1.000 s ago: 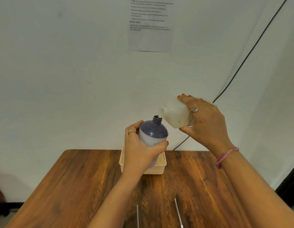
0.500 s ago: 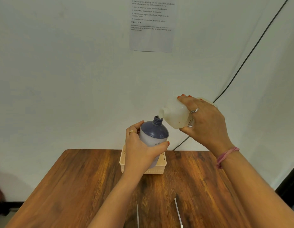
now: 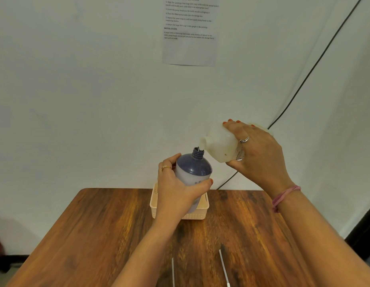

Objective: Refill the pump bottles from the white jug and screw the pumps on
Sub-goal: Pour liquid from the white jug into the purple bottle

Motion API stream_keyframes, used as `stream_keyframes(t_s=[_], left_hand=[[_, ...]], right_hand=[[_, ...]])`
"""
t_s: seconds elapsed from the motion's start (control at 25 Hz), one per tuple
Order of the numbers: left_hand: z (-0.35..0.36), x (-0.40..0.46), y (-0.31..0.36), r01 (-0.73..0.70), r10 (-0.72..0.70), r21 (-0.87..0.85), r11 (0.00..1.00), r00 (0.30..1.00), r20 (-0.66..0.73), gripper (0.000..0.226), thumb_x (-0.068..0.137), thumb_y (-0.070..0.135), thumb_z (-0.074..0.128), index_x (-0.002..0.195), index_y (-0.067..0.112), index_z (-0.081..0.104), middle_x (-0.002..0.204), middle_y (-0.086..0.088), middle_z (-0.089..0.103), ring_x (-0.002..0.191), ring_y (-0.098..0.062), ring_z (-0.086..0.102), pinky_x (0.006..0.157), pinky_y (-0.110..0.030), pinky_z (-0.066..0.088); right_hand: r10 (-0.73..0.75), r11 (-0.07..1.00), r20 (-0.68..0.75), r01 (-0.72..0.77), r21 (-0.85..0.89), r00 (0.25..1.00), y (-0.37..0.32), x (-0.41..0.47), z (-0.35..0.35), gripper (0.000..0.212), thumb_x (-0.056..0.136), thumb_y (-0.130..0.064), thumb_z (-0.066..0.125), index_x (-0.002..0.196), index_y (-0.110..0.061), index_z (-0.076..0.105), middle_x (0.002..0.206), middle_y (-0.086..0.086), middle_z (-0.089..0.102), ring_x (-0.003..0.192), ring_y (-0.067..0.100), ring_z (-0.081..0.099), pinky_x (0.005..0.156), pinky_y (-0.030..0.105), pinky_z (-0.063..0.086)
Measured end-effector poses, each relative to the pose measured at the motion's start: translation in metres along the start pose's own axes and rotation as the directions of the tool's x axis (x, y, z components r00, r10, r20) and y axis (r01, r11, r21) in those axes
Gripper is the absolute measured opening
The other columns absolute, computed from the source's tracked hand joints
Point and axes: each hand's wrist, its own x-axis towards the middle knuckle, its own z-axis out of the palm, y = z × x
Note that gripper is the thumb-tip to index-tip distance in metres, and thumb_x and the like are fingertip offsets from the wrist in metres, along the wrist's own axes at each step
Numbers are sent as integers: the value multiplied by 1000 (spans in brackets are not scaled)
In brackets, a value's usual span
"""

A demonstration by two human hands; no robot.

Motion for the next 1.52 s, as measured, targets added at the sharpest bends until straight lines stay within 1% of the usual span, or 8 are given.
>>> stream_keyframes(t_s=[0.16,0.52,0.76,0.84,0.92,1.08,1.28,1.52], left_hand=[[0,0,-1,3,-3,-2,1000,1000,5,87,53,22,92,123,30,40,121,7,48,106,-10,55,77,-14,48],[1,-2,0,10,-9,-16,1000,1000,9,86,54,19,92,122,29,40,119,7,48,105,-11,55,74,-11,47],[1,-3,-2,3,-3,-12,1000,1000,3,89,46,33,87,121,32,40,120,7,49,106,-11,55,79,-17,50],[2,-3,-1,4,-4,-13,1000,1000,4,89,44,36,84,121,32,40,119,8,49,105,-9,55,78,-16,50],[2,-3,-2,7,-7,-15,1000,1000,6,89,45,35,86,121,32,40,119,8,49,105,-9,55,77,-16,50],[2,-3,-4,9,-9,9,1000,1000,13,88,53,24,92,124,30,40,120,7,48,108,-13,54,82,-21,52],[3,-4,-3,19,-19,-8,1000,1000,2,91,43,37,84,122,32,40,119,9,49,106,-10,55,82,-22,53],[3,-3,-5,21,-21,-7,1000,1000,0,88,48,31,89,121,32,40,119,8,49,105,-11,55,82,-24,53]], right_hand=[[-3,1000,-3,3,-4,1000,0,0,0,74,63,-27,86,129,-14,55,127,6,62,114,25,61,98,39,44],[-18,1000,-6,18,-1,1000,0,-2,0,73,64,-28,85,128,-13,55,125,7,63,113,27,61,96,40,45],[-31,1000,-9,31,0,999,0,-3,1,70,67,-29,83,128,-12,55,127,8,62,114,27,61,96,40,46],[-28,1000,-11,28,-4,1000,0,-3,1,69,67,-30,83,128,-13,55,127,7,62,114,27,61,96,39,45],[-31,999,-14,31,-7,999,0,-3,1,69,67,-30,83,128,-13,55,127,7,63,114,26,61,96,39,46],[-37,999,-7,37,-1,999,-1,-3,1,71,66,-29,85,128,-12,56,127,8,63,113,27,61,96,41,46],[-35,999,3,35,-2,999,-1,-3,1,72,65,-28,85,129,-12,56,127,8,62,114,27,61,95,43,47],[-44,999,-1,44,-3,999,0,-3,3,72,64,-28,85,128,-11,56,126,9,63,113,28,61,95,44,48]])
